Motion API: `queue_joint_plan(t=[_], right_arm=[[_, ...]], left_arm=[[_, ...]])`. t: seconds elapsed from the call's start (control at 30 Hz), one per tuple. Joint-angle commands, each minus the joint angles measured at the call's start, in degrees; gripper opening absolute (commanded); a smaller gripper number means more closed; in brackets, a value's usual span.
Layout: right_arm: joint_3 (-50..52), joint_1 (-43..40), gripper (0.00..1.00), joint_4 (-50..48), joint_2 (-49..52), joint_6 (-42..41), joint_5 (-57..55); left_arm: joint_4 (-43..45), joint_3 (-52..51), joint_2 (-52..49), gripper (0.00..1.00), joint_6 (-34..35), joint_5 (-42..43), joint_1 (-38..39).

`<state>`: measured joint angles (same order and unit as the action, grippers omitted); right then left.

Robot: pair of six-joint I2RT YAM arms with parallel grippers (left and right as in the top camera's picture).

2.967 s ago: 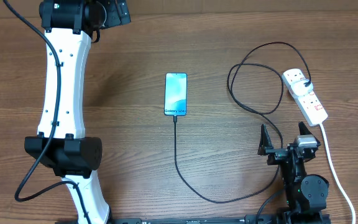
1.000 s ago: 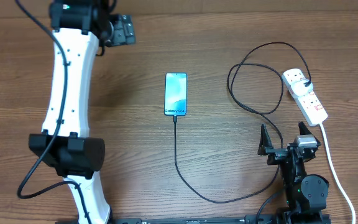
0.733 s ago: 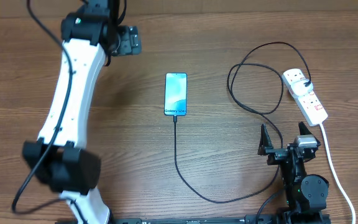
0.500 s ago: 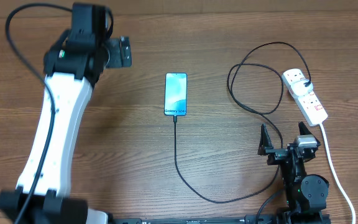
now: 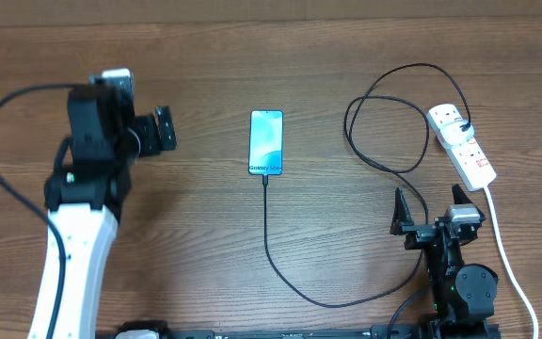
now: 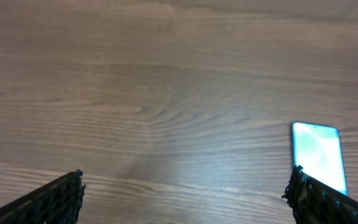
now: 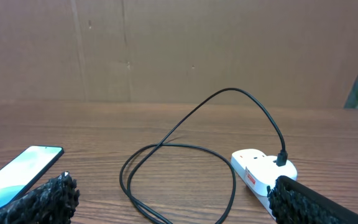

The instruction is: Plug charger to phone and switch on socket

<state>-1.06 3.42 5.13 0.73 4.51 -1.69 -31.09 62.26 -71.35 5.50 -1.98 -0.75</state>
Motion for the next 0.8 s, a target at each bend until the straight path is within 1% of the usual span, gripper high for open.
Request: queue_joint_plan(t=[0.0, 0.17, 0.47, 0.57, 0.77], right_arm=[[0.61, 0.15, 1.0, -0.37, -0.57, 0.24, 0.13], [0.61, 0.15, 1.0, -0.39, -0.57, 0.24, 0.13], [0.61, 0.15, 1.0, -0.39, -0.57, 0.24, 0.13], [0.61, 0.15, 1.0, -0.37, -0.57, 0.24, 0.13], [0.61, 0.15, 1.0, -0.39, -0.57, 0.26, 0.13]], left_arm=[[2.45, -4.74, 5.77, 0.99, -1.29, 3.06, -0.24], [5.62, -11.08, 12.7, 1.0, -1.27, 3.63, -0.22], [7.85, -19.85, 27.26, 1.0, -1.27, 7.8, -0.2], [7.8, -20.98, 29.03, 1.0, -1.27, 8.15, -0.17], [8.07, -21.77, 28.98, 1.0, -1.29, 8.17, -0.17]])
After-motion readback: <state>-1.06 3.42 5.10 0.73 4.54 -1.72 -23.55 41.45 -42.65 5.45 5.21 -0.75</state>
